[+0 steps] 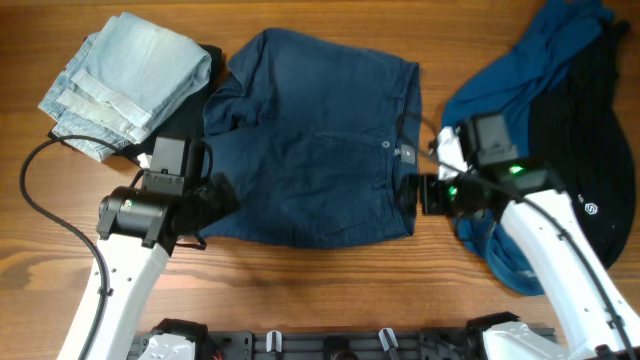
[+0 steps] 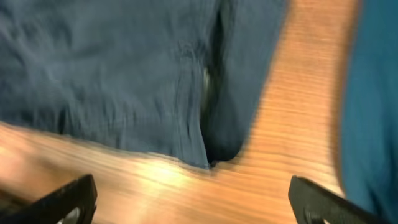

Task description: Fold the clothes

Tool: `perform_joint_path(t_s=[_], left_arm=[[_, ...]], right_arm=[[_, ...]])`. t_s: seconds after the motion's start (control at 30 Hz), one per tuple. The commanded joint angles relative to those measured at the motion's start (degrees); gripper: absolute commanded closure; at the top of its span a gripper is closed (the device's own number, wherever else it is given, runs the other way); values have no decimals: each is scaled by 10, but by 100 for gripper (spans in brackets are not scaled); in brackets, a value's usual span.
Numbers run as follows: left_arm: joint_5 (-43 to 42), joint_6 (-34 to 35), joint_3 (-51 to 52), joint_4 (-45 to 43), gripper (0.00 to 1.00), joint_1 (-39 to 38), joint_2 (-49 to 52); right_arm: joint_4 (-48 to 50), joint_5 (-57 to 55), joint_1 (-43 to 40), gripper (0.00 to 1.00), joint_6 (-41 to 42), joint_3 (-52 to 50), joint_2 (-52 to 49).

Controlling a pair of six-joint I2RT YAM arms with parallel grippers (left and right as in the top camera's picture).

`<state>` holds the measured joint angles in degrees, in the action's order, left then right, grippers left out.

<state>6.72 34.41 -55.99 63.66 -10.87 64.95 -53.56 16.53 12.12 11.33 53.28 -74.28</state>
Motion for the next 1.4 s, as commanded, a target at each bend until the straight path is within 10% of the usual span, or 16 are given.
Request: perform_joint_path(t_s=[0.0, 0.37, 0.77, 0.87, 0.93, 1.03, 1.37], left_arm=[[37, 12, 7, -17, 7, -1, 40], [23, 69, 89, -75, 10, -1, 125], [13, 113, 152, -133, 26, -1, 137], [9, 113, 172, -196, 38, -1, 145], [2, 113, 182, -231, 66, -1, 148], [2, 113, 184, -240, 96, -1, 151], [-17, 62, 116, -147, 96, -2, 51]], right_arm=[[94, 15, 20, 1, -8, -89, 5], [284, 75, 37, 11, -66, -167, -87], [275, 150, 41, 29, -21, -165, -116], [267, 113, 41, 52, -2, -165, -116], [265, 106, 41, 83, 23, -165, -115], [230, 82, 39, 96, 43, -142, -103], [-60, 42, -75, 96, 41, -28, 47]])
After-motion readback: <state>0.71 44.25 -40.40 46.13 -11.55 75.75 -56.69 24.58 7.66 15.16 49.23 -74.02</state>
